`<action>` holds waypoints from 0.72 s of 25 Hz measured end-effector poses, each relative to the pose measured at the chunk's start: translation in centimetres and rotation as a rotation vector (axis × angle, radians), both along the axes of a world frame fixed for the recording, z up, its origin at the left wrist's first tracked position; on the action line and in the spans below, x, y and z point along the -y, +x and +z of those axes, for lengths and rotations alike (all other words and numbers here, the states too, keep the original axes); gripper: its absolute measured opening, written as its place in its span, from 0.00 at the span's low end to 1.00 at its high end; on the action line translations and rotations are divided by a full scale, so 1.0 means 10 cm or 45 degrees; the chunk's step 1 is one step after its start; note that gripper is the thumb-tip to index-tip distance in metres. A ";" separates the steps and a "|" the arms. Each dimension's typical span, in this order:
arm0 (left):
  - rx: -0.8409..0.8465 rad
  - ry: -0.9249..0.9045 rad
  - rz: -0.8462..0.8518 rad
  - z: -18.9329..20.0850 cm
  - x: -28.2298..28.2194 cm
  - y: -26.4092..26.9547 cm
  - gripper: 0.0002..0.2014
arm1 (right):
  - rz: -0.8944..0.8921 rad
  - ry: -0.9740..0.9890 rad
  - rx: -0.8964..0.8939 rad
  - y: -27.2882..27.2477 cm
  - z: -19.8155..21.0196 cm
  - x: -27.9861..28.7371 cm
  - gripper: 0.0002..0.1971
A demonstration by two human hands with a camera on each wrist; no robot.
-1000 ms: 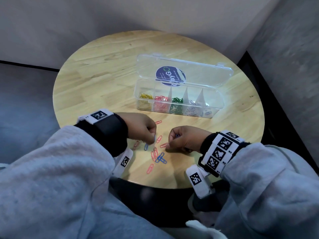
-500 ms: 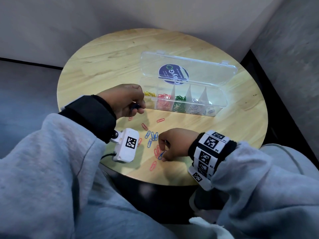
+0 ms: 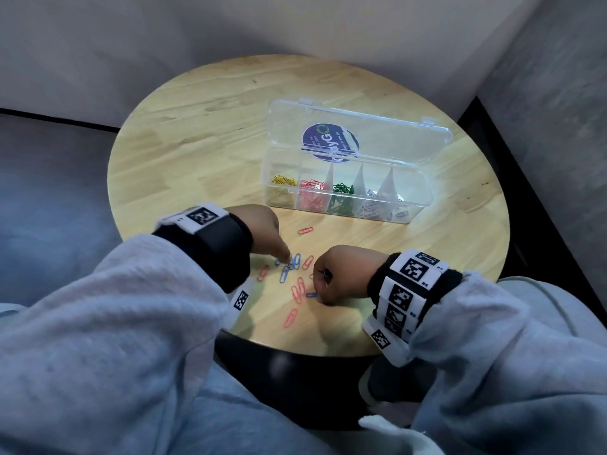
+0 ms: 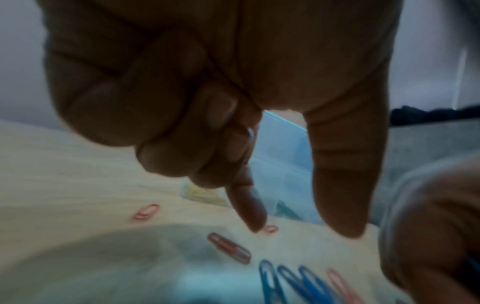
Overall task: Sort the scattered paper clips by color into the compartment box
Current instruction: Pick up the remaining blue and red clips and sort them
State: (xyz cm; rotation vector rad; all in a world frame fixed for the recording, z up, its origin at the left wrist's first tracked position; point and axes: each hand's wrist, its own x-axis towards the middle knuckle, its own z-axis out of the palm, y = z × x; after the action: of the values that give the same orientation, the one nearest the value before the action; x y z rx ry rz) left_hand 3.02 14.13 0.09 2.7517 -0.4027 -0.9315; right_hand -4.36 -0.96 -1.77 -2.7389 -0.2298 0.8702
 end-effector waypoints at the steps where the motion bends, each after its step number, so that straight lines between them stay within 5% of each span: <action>1: 0.008 0.053 -0.029 -0.03 0.04 -0.03 0.18 | -0.048 0.039 -0.023 0.02 0.03 0.04 0.04; 5: -0.001 0.199 -0.113 -0.09 0.18 -0.08 0.16 | -0.398 0.299 -0.112 0.17 0.12 0.30 0.04; 10: 0.066 0.269 -0.181 -0.13 0.23 -0.03 0.13 | -1.083 1.116 -0.251 0.23 0.12 0.48 0.12; 18: 0.136 0.205 -0.141 -0.21 0.22 -0.01 0.09 | -1.237 1.486 -0.381 0.22 0.02 0.45 0.10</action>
State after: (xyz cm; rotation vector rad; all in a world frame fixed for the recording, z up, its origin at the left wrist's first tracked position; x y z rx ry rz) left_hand 2.93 11.94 -1.96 2.9615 -0.5248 -0.8805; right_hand -2.20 -5.48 -1.60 -1.3210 0.4764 0.5357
